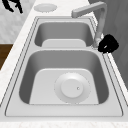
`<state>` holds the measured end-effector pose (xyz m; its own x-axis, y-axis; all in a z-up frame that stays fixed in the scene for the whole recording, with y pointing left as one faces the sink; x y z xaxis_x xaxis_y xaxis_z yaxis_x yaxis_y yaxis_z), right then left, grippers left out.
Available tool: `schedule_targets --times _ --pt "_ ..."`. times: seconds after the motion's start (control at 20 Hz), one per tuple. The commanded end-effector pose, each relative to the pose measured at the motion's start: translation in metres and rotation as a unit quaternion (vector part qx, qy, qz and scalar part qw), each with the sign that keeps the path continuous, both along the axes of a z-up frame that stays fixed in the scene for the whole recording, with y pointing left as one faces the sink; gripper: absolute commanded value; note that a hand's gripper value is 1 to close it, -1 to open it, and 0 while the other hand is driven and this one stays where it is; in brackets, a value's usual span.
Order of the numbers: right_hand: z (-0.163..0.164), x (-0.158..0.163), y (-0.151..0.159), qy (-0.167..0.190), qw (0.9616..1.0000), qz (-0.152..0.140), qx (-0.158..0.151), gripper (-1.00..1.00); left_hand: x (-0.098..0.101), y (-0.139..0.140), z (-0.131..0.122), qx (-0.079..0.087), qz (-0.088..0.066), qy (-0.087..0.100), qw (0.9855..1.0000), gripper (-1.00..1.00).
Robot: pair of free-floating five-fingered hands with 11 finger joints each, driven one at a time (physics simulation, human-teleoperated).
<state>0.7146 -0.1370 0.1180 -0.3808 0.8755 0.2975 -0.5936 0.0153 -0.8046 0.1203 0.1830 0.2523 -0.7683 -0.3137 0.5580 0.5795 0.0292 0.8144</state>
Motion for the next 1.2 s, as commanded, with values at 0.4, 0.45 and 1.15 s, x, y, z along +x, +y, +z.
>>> schedule_targets --times 0.4,0.45,1.15 --pt "0.0057 -0.0034 0.0162 0.065 0.9974 -0.03 -0.013 1.0 0.0 0.0 0.0 0.0 0.0 0.0 1.0 0.0" --pt "0.0059 -0.0033 0.0164 0.066 0.9973 -0.03 -0.013 1.0 0.0 0.0 0.0 0.0 0.0 0.0 1.0 0.0" --pt "0.0038 -0.0008 0.0156 0.077 0.9961 -0.036 -0.025 1.0 0.0 0.0 0.0 0.0 0.0 0.0 1.0 0.0"
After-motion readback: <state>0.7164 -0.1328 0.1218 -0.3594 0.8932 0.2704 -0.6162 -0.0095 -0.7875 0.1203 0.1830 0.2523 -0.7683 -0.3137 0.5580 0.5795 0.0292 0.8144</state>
